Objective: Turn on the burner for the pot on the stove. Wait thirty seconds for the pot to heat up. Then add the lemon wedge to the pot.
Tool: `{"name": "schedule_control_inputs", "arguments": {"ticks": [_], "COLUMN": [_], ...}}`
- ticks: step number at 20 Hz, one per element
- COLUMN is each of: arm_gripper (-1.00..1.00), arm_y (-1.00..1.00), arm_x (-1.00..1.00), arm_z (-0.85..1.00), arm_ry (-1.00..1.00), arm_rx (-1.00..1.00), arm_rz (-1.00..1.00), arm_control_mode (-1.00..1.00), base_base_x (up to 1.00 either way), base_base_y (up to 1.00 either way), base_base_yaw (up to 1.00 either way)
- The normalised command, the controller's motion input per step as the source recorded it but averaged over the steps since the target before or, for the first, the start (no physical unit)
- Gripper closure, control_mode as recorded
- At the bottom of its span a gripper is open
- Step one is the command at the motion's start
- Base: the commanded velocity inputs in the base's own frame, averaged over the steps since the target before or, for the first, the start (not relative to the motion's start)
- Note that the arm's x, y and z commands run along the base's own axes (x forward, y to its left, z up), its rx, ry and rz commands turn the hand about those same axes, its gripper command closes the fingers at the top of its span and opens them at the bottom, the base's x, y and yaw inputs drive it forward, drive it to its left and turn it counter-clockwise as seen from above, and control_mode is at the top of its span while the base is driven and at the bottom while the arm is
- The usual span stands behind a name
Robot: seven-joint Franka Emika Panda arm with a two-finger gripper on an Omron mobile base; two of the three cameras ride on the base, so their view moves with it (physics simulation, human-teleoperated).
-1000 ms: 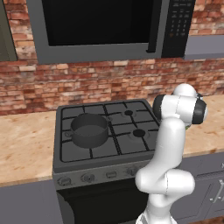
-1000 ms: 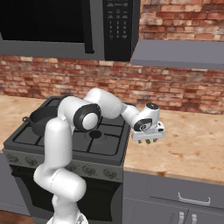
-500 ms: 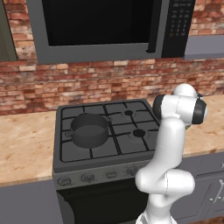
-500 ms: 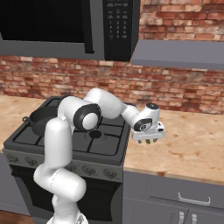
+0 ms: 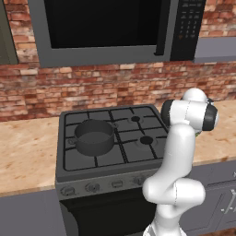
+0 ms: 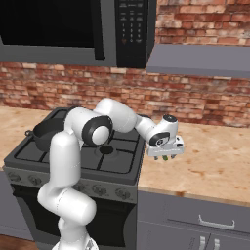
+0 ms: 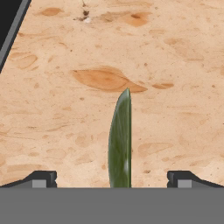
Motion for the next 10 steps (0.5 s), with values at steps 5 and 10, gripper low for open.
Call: {"name": "schedule_control_inputs", "arguments": {"ticks": [5, 10], "arm_gripper": [-1.00, -1.00], "arm_y": [0.00, 0.00], "arm_x": [0.00, 0.00], "arm_z": [0.00, 0.00], "arm_ry": [0.00, 0.00], "arm_rx": [0.00, 0.00], "arm_rz": [0.00, 0.00], "arm_control_mode": [-1.00, -1.00], "base_base_x": [0.00, 0.00], "base_base_y": [0.00, 0.00], "base_base_yaw": [0.00, 0.00]}}
